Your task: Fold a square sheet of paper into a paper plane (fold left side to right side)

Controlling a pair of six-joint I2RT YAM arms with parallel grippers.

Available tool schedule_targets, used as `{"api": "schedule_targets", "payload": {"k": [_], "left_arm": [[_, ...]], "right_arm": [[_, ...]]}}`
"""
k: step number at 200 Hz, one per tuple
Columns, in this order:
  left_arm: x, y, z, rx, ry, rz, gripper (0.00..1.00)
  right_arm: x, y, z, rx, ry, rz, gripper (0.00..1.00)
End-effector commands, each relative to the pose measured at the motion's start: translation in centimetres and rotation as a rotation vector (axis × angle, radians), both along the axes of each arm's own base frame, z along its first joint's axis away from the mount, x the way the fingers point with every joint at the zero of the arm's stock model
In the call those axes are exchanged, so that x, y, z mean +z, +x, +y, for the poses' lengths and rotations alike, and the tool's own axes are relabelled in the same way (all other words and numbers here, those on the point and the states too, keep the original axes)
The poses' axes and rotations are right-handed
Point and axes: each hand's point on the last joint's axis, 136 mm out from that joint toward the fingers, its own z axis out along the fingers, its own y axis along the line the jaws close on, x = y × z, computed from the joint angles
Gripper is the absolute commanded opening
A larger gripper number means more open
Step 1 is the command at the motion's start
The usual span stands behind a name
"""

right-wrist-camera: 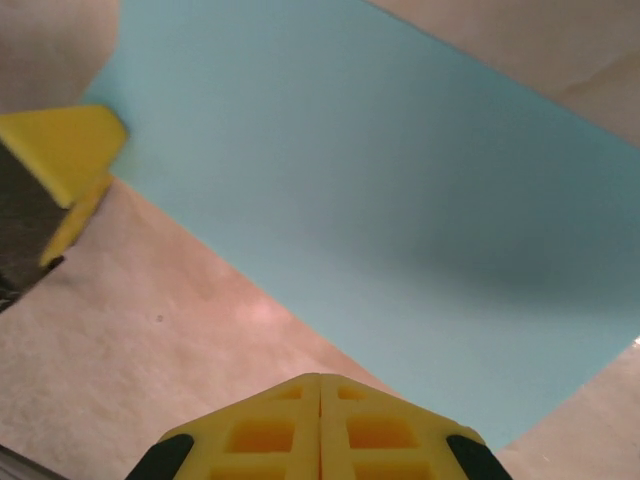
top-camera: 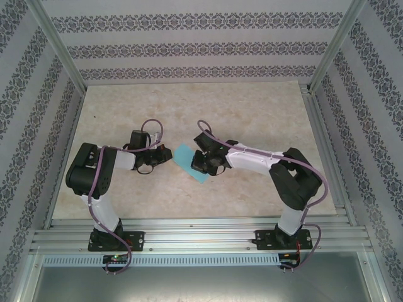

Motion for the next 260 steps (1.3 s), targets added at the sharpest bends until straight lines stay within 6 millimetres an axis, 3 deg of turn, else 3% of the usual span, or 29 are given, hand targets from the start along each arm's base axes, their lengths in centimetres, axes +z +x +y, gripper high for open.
{"api": "schedule_targets", "payload": {"k": [1, 81, 179, 260], "left_arm": [[-2.5, 0.2, 1.1, 0.027, 0.073, 0.023, 0.0], [-2.6, 0.3, 1.2, 0.033, 0.077, 0.025, 0.0], [-2.7, 0.4, 1.3, 0.033, 0.091, 0.023, 0.0], [-2.7, 0.4, 1.3, 0.028, 0.097, 0.023, 0.0]], "right_arm": [[-2.1, -0.9, 0.9, 0.03, -0.024, 0.044, 0.07], [-5.9, -4.0, -1.8, 0.034, -0.108, 0.145, 0.07], [-6.3, -7.9, -4.6, 0.064, -0.183, 0.195, 0.07], [-7.0, -8.7, -6.8, 0.008, -0.182, 0.216, 0.07]]}}
